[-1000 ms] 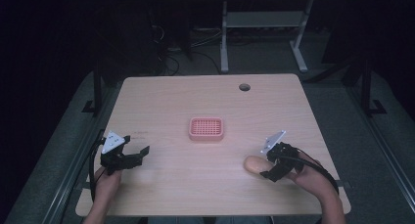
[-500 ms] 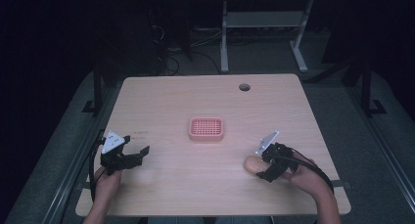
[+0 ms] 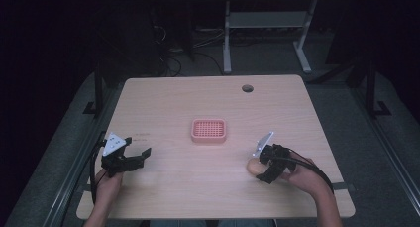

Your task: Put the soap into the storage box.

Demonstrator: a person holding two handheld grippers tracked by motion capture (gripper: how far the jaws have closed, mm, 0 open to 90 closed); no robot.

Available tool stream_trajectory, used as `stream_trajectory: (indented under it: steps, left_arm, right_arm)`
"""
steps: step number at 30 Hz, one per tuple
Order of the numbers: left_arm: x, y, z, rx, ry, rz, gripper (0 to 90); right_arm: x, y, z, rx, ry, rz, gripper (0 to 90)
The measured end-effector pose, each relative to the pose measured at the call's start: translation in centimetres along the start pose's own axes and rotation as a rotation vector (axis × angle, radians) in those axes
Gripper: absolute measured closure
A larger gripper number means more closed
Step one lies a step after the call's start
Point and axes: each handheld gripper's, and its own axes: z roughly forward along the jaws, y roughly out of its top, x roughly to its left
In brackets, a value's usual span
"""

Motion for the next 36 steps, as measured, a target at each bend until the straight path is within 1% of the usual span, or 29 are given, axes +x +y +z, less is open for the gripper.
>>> stream_trajectory:
  steps: [9,10,12,13,14,18,21,31,32,34,36]
  left_arm:
    - [-0.01,0.0,0.02,0.001,-0.001,0.0,14.2]
    - [0.0,0.0,0.02,0.0,-0.001,-0.002,14.2]
    - [0.0,0.01,0.01,0.0,-0.001,-0.004,14.2]
    - [-0.02,0.0,0.05,-0.007,0.0,-0.009,14.2]
    - [-0.01,0.0,0.04,-0.006,0.001,-0.008,14.2]
    - [-0.01,0.0,0.05,-0.007,0.0,-0.007,14.2]
    - [-0.01,0.0,0.04,-0.007,0.001,-0.009,14.2]
    - [0.09,-0.02,-0.07,-0.01,0.004,-0.011,14.2]
    - [0.12,-0.02,-0.08,-0.01,0.004,-0.011,14.2]
    - [0.13,-0.01,-0.08,-0.01,0.004,-0.012,14.1]
    - [0.13,0.0,-0.11,-0.009,0.005,-0.012,14.2]
  right_arm:
    - [-0.4,0.13,0.23,0.003,0.02,-0.003,25.7]
    - [-0.43,0.2,0.37,0.018,0.022,-0.003,25.7]
    - [-0.43,0.23,0.47,0.024,0.019,-0.008,26.0]
    - [-0.4,0.26,0.5,0.029,0.019,-0.006,27.7]
    - [-0.45,0.31,0.62,0.028,0.03,-0.007,28.4]
    - [-0.54,0.32,0.62,0.026,0.035,-0.016,30.1]
    - [-0.62,0.28,0.61,0.025,0.048,-0.002,31.2]
    - [-0.64,0.34,0.56,0.029,0.054,-0.014,31.8]
    - [-0.6,0.37,0.58,0.026,0.064,-0.015,31.8]
    - [-0.59,0.39,0.58,0.023,0.065,-0.019,31.8]
    - [-0.61,0.46,0.4,0.005,0.065,-0.023,31.9]
